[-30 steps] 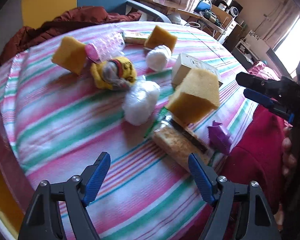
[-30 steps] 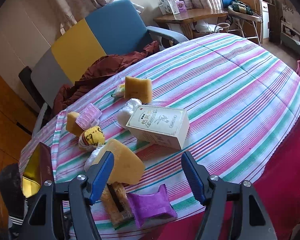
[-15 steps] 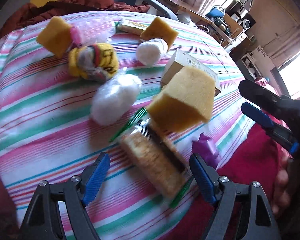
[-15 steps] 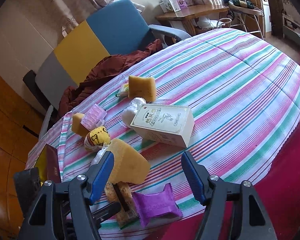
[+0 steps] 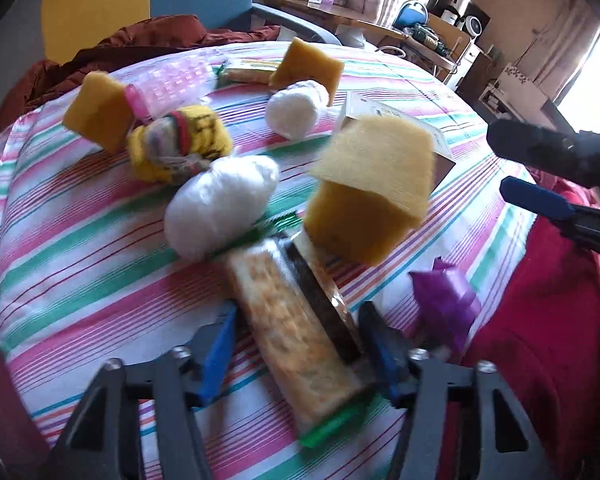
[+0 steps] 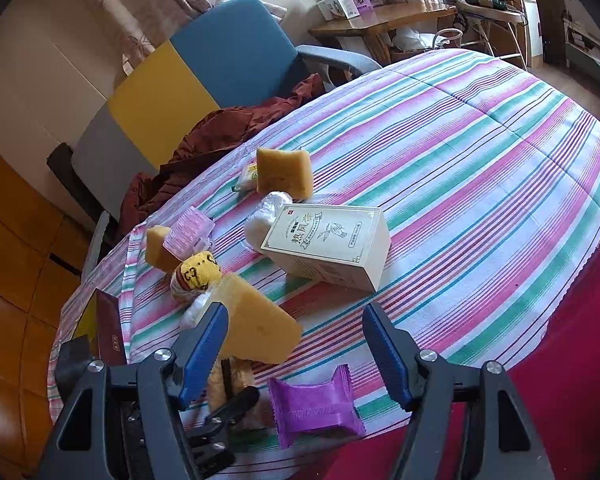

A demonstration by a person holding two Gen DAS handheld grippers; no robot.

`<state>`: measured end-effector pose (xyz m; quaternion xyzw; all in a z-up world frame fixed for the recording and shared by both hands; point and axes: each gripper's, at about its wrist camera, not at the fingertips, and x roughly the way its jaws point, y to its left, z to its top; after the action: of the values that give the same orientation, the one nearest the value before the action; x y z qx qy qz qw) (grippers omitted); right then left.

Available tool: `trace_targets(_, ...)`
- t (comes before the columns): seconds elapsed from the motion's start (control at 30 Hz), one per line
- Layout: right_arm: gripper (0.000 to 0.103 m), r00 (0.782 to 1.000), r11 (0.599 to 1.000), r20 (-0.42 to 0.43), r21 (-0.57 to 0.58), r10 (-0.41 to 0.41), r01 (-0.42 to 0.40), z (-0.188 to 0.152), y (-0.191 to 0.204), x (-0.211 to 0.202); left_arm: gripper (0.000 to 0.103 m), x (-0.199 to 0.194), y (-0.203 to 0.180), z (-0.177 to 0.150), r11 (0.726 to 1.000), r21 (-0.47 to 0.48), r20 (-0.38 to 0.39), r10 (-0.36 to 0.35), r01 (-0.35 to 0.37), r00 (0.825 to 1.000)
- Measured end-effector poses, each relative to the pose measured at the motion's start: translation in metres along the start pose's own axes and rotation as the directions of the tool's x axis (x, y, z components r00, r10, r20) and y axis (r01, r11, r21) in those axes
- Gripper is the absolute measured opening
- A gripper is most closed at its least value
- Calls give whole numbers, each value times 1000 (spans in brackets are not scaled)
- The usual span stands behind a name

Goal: Organize objects
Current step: 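Grasp the cracker packet with the left gripper while the right grasps a yellow sponge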

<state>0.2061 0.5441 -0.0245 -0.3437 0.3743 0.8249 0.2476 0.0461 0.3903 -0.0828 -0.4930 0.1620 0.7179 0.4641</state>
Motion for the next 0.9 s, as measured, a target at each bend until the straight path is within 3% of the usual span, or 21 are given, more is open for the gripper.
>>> trace_targets(0.1, 71, 1000, 1000, -19, -6, -15, 14, 0, 1, 3, 46, -9, 18, -7, 999, -21, 4, -36, 37, 999)
trace_targets(0.3, 71, 998, 998, -35, -37, -49, 47, -1, 6, 5, 46, -27, 34, -30, 998, 23, 36, -52, 51, 998)
trace_targets(0.5, 71, 991, 985, -61, -134, -121, 112, -5, 23, 11, 47, -33, 45, -41, 997, 5, 45, -83, 83, 996)
trace_targets(0.63, 73, 979, 947, -77, -277, -190, 162, -9, 49, 20, 47, -32, 46, -40, 996, 5, 51, -93, 93, 994)
trace_targets(0.7, 85, 980, 934, -99, -332, -171, 129, -11, 65, 27, 47, -32, 46, -41, 995, 5, 55, -96, 96, 994)
trace_targets(0.83, 85, 968, 871, -93, -463, -232, 164, -12, 95, 45, 47, -32, 46, -41, 995, 3, 63, -99, 99, 993)
trace_targets(0.9, 85, 963, 860, -105, -482, -249, 169, -9, 100, 57, 47, -33, 46, -42, 995, 5, 66, -100, 100, 993)
